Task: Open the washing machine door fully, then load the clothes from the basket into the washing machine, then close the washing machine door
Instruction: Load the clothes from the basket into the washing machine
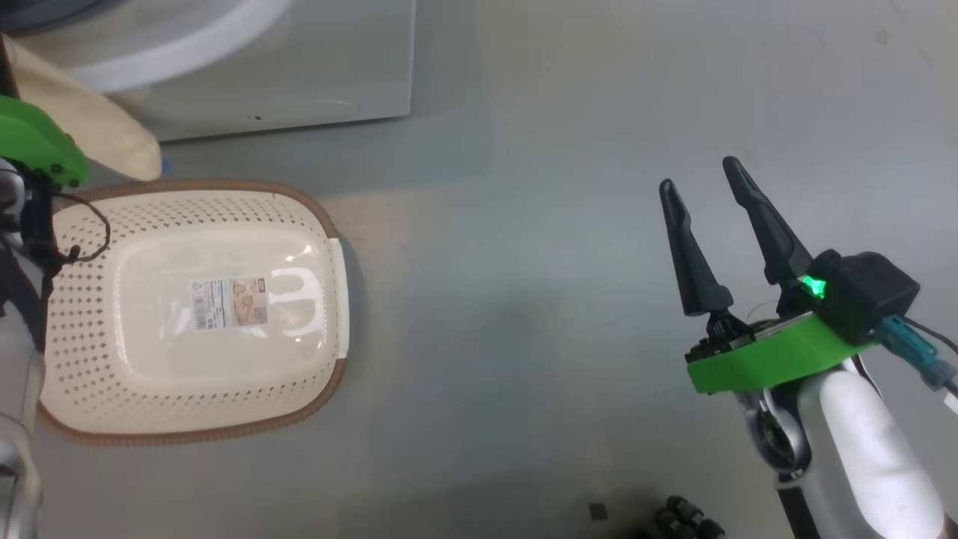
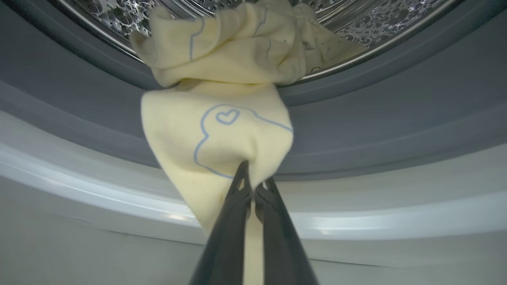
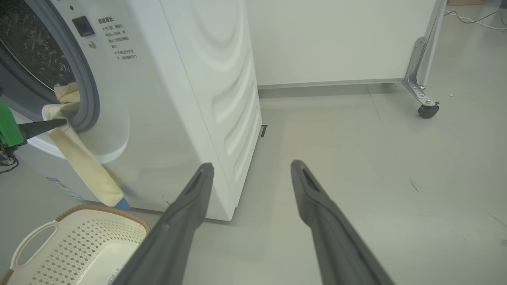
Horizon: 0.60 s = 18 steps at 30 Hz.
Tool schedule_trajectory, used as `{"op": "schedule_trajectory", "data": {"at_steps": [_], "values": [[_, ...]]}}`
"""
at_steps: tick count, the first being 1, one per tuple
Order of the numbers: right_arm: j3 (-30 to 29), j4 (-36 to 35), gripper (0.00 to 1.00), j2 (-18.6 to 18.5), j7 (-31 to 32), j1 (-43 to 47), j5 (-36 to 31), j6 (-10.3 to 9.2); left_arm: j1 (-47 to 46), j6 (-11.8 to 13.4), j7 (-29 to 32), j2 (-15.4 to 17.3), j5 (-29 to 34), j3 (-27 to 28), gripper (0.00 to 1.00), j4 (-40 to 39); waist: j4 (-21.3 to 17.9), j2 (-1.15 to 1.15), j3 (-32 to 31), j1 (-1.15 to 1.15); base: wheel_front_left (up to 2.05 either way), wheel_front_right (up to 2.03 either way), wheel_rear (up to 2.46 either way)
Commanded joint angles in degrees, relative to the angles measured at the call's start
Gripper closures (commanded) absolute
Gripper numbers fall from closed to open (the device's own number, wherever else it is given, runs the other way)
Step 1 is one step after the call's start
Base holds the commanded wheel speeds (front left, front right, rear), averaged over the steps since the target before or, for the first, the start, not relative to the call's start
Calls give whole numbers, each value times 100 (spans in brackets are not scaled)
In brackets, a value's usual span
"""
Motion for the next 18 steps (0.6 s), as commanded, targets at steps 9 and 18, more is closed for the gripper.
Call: {"op": "schedule_trajectory", "data": {"at_steps": [9,18], "values": [[140,-158,0,18,-38,40,23,-15,-273,-41,-124,646,243,42,100,-1169,122,0,-20,0,0,0,0],[215,-192,0,41,-38,-93,159,-15,-1407,-187,607,1296,453,-224,100,-1706,-64,0,531,0,0,0,0]]}}
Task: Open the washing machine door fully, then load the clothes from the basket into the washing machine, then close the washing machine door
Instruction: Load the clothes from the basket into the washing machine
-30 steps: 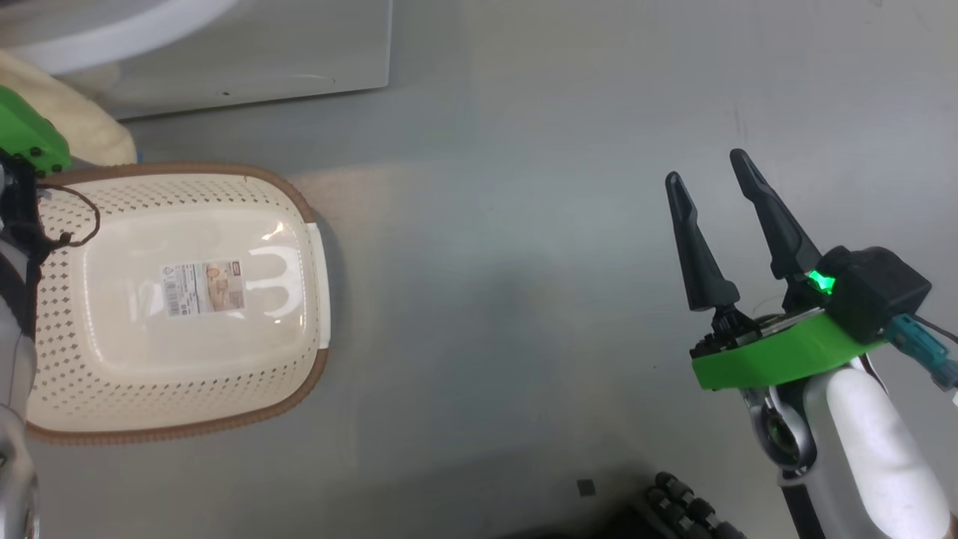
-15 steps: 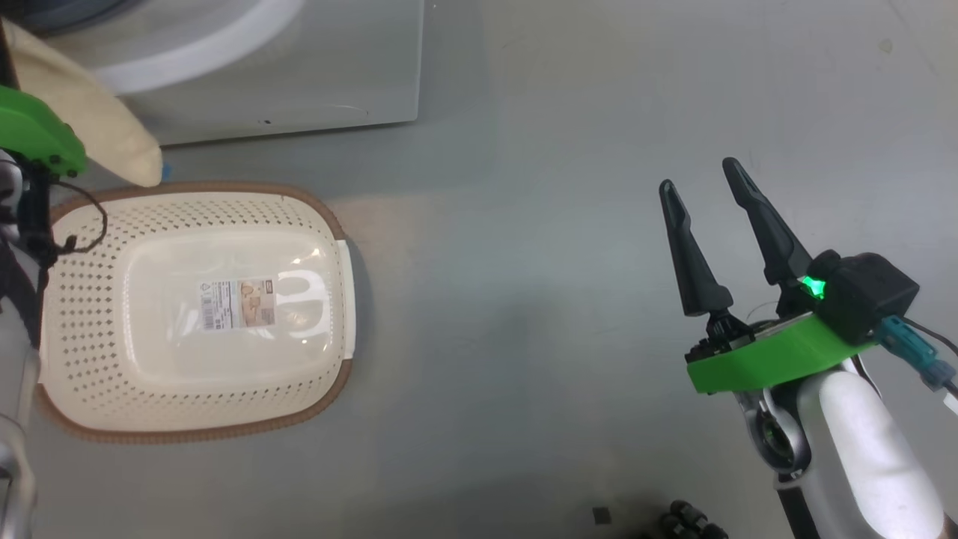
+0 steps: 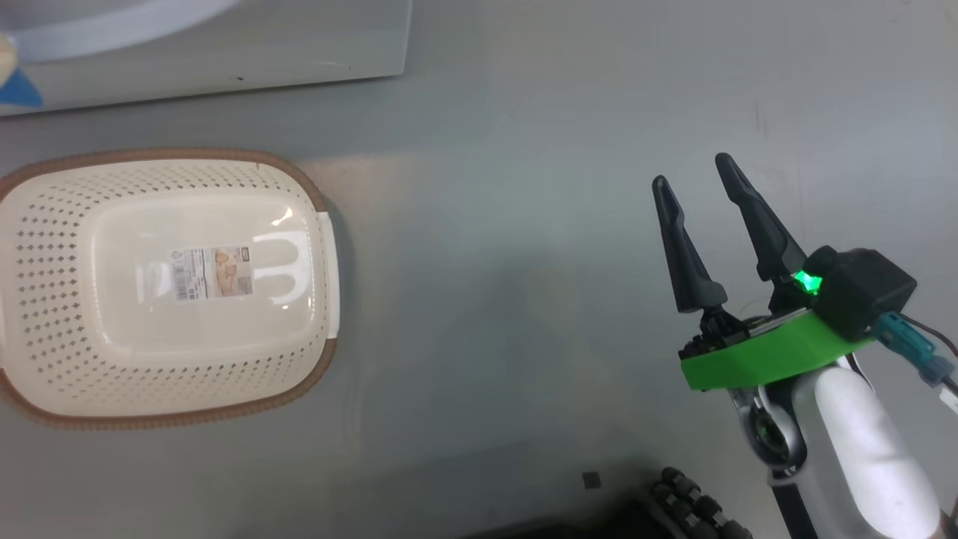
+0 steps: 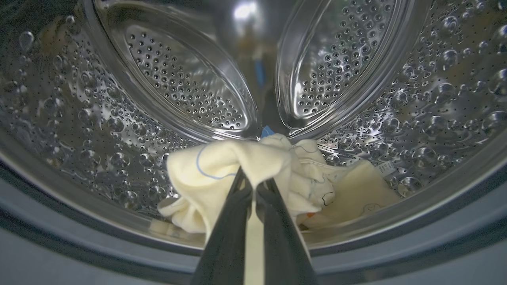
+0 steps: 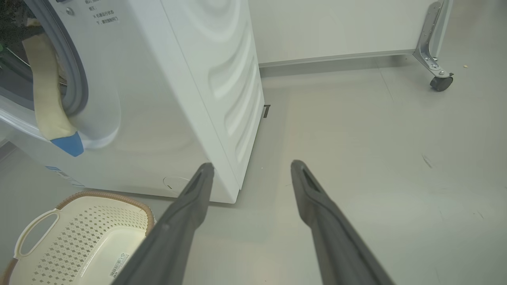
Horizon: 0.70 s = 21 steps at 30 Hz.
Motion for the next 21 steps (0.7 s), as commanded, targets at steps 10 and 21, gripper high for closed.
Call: {"op": "schedule_trajectory", "data": {"at_steps": [10,21], "values": [[335,-160,0,45,-38,-319,291,-15,-1950,3,266,865,297,-131,100,-471,-379,0,674,0,0,0,0],[459,-195,0,46,-38,-488,471,-15,-2357,73,-176,835,452,-315,100,176,-443,0,951,0,0,0,0]]}}
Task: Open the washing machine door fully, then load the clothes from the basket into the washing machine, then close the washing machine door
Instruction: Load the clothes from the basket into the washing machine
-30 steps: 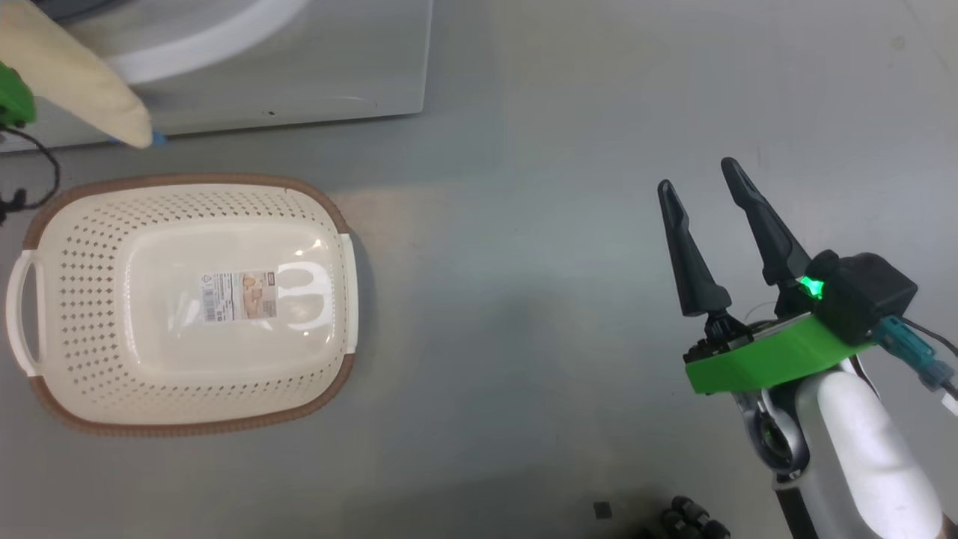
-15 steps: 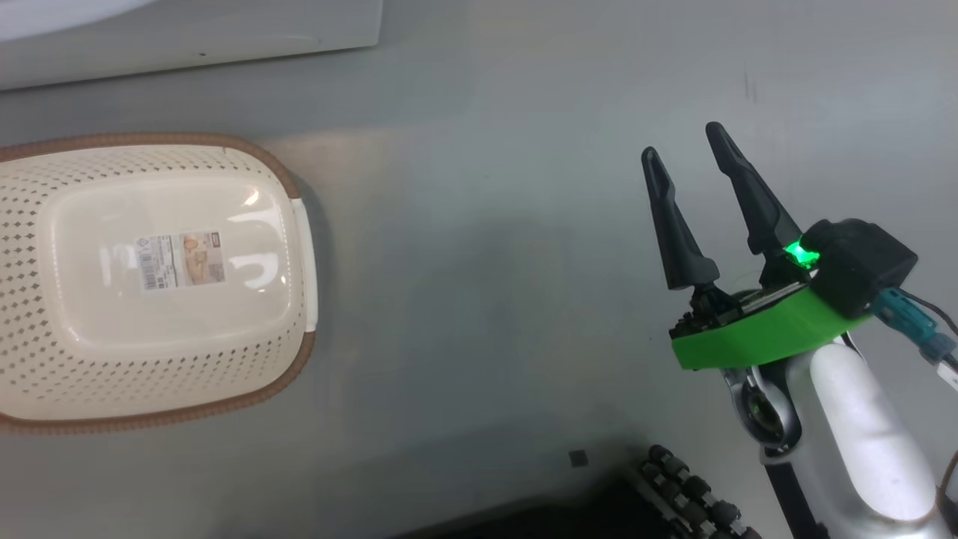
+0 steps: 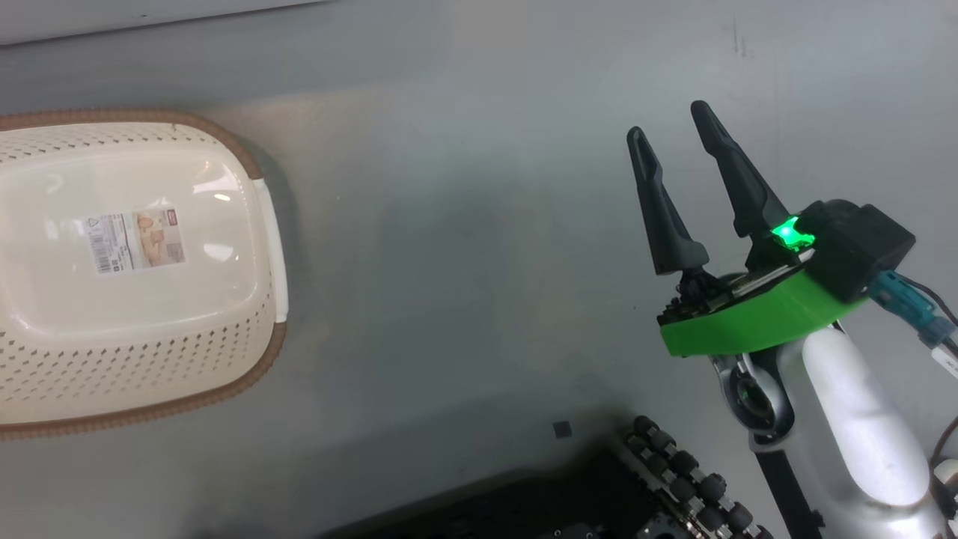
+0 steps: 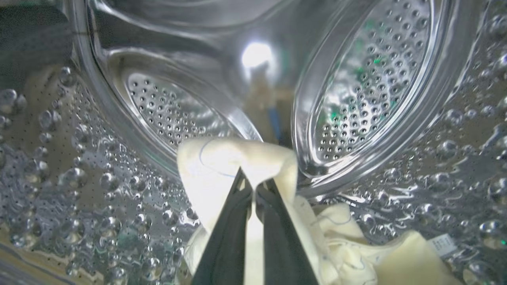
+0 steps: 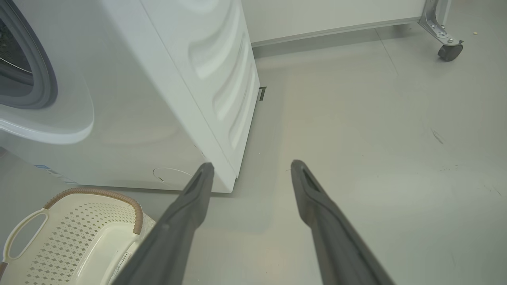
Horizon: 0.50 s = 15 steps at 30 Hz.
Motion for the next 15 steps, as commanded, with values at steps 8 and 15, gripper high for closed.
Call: {"op": "schedule_trajectory", "data": {"at_steps": [8,15], "values": [[206,-157,0,26,-38,50,35,-15,-534,-134,385,221,32,-245,100,356,-74,0,221,0,0,0,0],[225,-148,0,27,-38,28,44,-15,-830,-167,508,183,11,-418,100,659,-129,0,322,0,0,0,0]]}}
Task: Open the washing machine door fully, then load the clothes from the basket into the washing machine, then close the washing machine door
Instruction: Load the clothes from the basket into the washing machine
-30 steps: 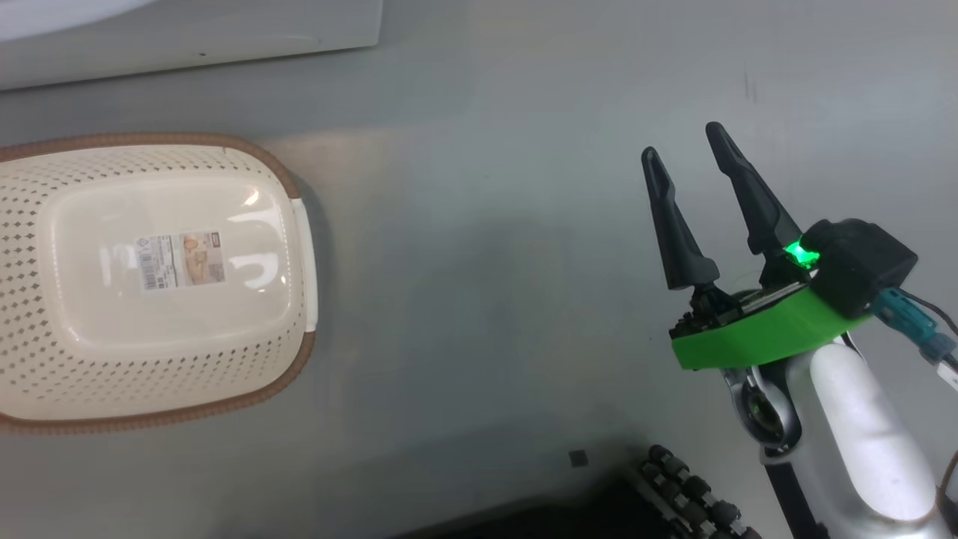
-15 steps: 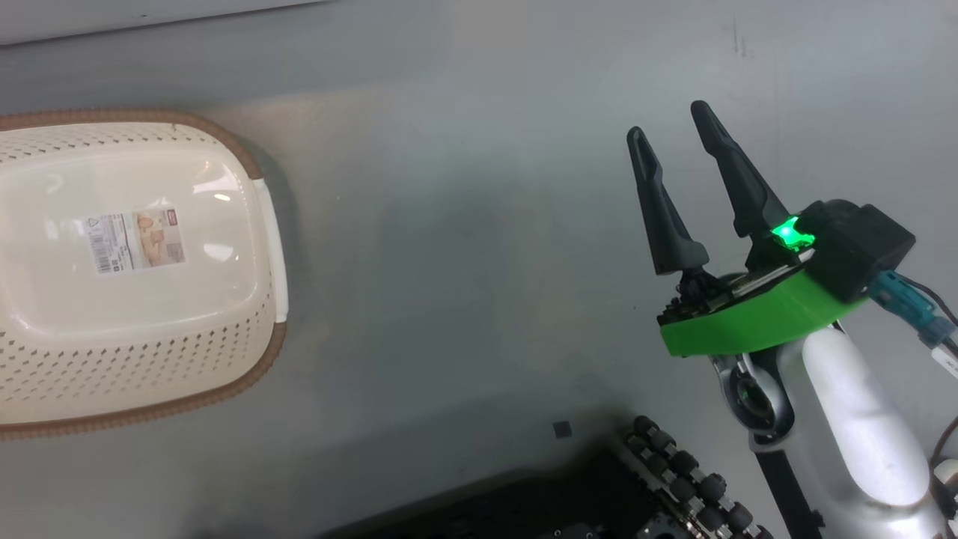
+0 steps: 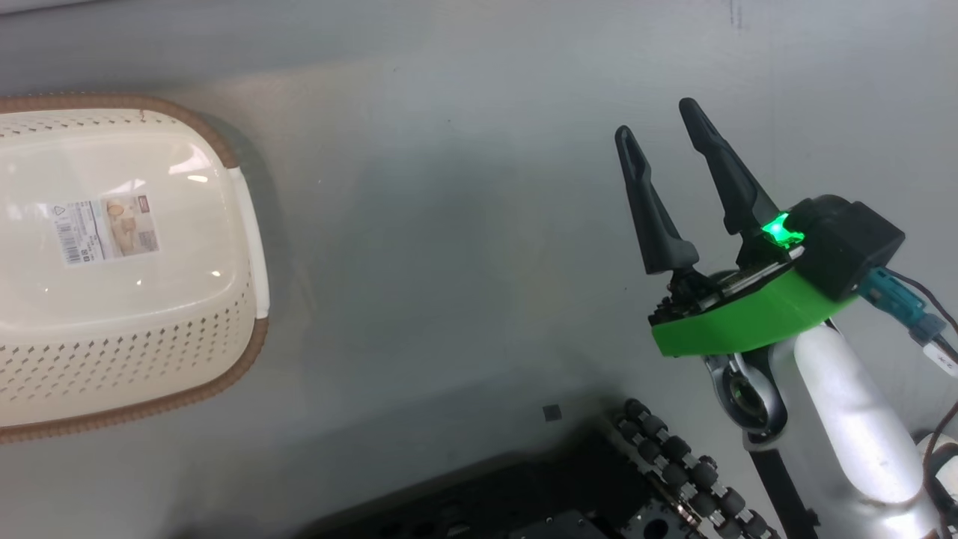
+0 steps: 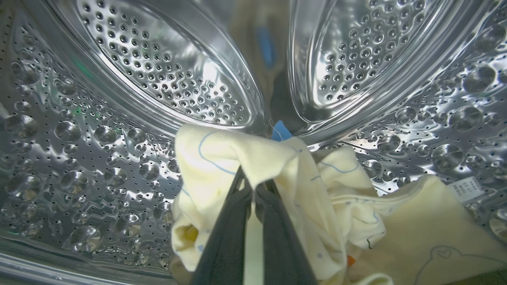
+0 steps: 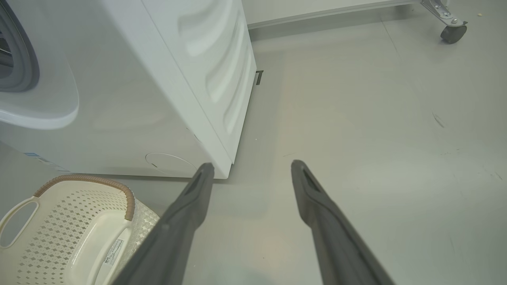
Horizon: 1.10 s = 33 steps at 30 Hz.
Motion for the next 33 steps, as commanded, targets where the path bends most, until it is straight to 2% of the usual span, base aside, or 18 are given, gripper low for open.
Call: {"op": "schedule_trajectory", "data": {"at_steps": [1,3,4,5,13,18,25,33], "values": [[95,-150,0,27,-38,91,43,-15,-273,-20,9,219,9,-28,100,-83,-3,0,18,0,0,0,0],[90,-148,0,27,-38,84,43,-15,-323,-24,-25,195,-7,-62,100,-26,4,0,32,0,0,0,0],[86,-145,0,27,-38,80,42,-15,-343,-25,-66,188,-1,-84,60,-5,10,0,37,0,0,0,0],[83,-139,0,27,-38,75,39,-15,-355,-25,-83,173,-10,-92,0,36,16,0,36,0,0,0,0],[37,-142,0,27,-38,28,-20,-15,-273,-32,-314,41,-83,-201,0,262,102,0,-84,0,0,0,0],[-38,-123,0,27,-38,32,-110,-15,-17,-37,-464,-94,-335,-165,0,362,145,0,-321,0,0,0,0],[-267,-129,0,27,-38,136,-311,-15,650,-38,-601,-247,-743,-448,0,223,292,0,-824,0,0,0,0],[-392,-105,0,27,-38,343,-467,-15,1650,-39,-725,-279,-1337,-725,0,-88,466,0,-1534,0,0,0,0]]}}
